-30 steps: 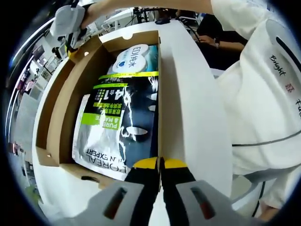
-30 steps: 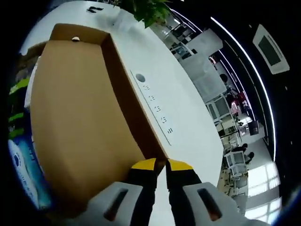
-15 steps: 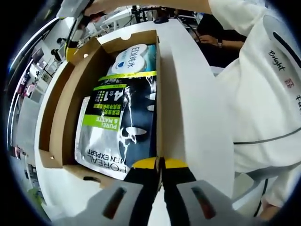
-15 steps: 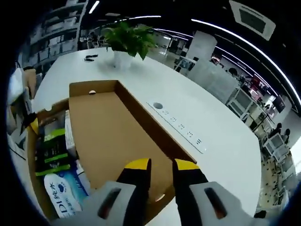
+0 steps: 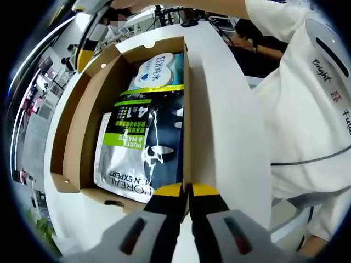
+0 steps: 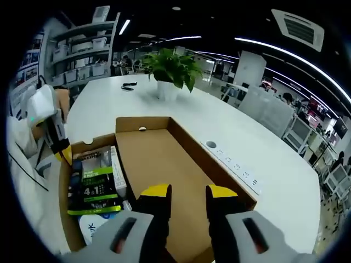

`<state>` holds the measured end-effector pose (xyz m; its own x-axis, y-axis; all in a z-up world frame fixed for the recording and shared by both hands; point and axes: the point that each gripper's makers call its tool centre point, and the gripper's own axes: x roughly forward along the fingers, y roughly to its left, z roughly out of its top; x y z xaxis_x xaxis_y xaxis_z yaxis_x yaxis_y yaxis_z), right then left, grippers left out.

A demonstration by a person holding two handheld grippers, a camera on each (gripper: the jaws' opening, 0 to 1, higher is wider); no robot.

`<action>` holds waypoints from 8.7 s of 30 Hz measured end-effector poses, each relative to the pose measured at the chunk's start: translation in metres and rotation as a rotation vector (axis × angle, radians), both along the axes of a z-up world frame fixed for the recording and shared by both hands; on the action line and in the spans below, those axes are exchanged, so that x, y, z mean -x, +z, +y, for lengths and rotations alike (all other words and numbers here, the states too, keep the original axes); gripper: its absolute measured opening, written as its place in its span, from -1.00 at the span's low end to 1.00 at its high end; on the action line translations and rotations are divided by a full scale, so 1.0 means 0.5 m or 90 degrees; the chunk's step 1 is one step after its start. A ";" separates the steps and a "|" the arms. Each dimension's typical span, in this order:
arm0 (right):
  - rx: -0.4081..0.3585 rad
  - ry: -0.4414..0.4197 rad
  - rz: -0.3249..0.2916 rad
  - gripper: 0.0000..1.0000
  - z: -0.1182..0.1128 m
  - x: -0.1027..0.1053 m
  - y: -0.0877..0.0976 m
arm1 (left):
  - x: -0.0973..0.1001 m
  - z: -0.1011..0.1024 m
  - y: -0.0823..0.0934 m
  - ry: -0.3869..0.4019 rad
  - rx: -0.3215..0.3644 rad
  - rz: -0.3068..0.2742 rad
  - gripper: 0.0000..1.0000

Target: Operate the shoe box by opening the lid, removing the specified soft item, and placing it in the target area until the item is outside and the box remains undamaged.

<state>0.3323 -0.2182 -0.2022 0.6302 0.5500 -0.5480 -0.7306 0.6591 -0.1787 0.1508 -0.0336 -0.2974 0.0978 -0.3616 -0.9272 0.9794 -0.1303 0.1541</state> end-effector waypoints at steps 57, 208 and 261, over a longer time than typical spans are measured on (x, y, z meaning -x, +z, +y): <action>-0.102 0.111 0.071 -0.33 0.045 0.175 0.012 | 0.005 0.004 0.001 -0.004 -0.003 -0.010 -0.95; -0.302 0.037 0.367 -0.38 0.134 0.225 -0.116 | 0.007 -0.001 -0.003 -0.027 0.029 -0.018 -0.94; -0.365 0.028 0.423 -0.53 0.228 0.223 -0.108 | 0.004 -0.002 -0.002 -0.019 0.038 -0.019 -0.94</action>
<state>0.2209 -0.1040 -0.2560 0.2507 0.8695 -0.4257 -0.5922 0.4856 0.6430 0.1486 -0.0346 -0.2986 0.1132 -0.4186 -0.9011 0.9703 -0.1487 0.1910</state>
